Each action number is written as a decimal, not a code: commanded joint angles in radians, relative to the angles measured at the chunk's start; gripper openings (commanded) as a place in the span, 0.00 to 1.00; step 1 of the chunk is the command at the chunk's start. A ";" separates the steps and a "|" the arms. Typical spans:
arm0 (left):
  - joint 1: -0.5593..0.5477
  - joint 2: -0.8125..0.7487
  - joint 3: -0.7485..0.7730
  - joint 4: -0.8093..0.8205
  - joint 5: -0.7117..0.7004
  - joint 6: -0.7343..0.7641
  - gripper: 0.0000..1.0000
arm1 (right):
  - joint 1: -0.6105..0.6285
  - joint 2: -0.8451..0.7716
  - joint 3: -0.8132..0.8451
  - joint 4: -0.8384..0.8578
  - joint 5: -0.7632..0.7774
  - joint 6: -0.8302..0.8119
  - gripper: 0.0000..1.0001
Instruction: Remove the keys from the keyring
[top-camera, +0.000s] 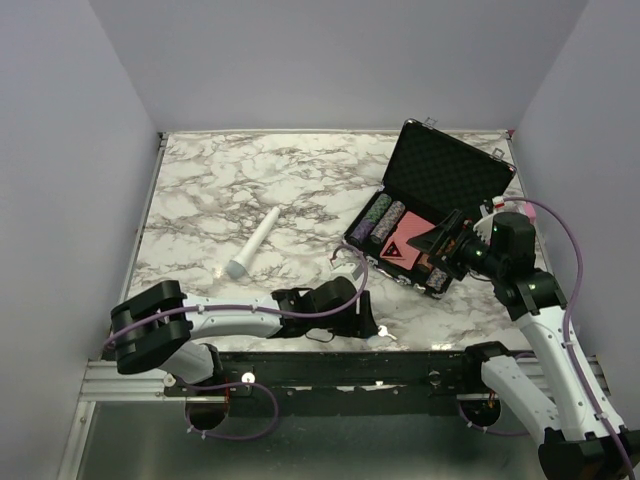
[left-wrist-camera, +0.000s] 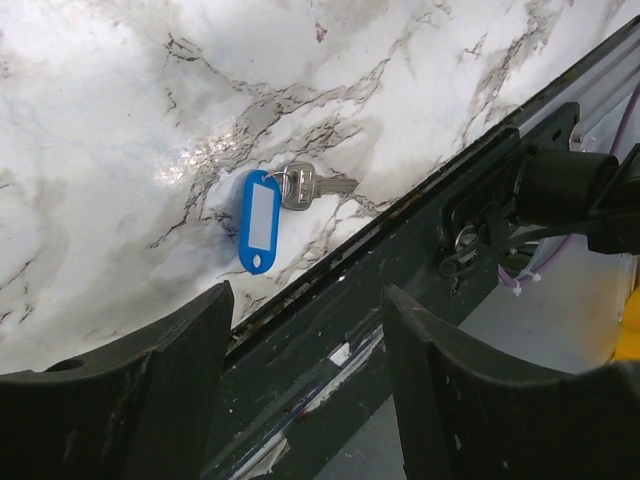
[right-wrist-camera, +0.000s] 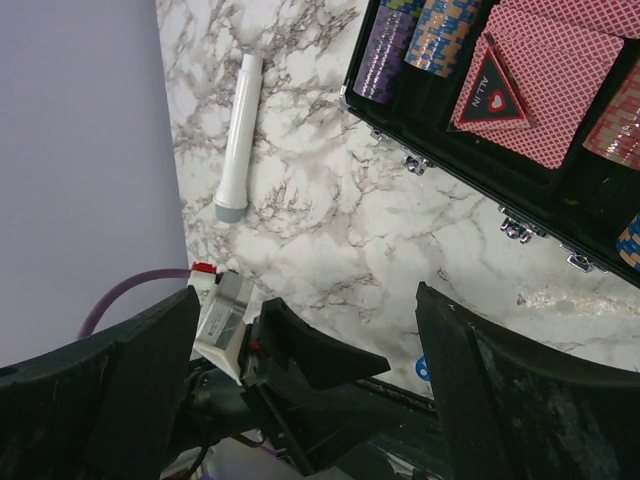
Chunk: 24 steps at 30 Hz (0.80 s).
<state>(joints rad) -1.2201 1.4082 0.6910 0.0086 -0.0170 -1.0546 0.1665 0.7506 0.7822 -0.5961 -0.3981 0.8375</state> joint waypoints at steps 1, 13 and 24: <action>-0.013 0.049 0.012 0.044 -0.031 -0.019 0.67 | 0.004 -0.008 0.002 0.022 -0.008 0.012 0.96; -0.015 0.132 0.018 0.080 -0.021 -0.031 0.63 | 0.004 -0.017 -0.003 0.022 -0.013 0.009 0.96; -0.015 0.213 0.036 0.134 0.017 -0.042 0.58 | 0.002 -0.016 0.000 0.018 -0.007 0.011 0.96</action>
<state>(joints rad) -1.2263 1.5852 0.7006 0.1104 -0.0135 -1.0866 0.1665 0.7448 0.7822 -0.5907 -0.3981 0.8417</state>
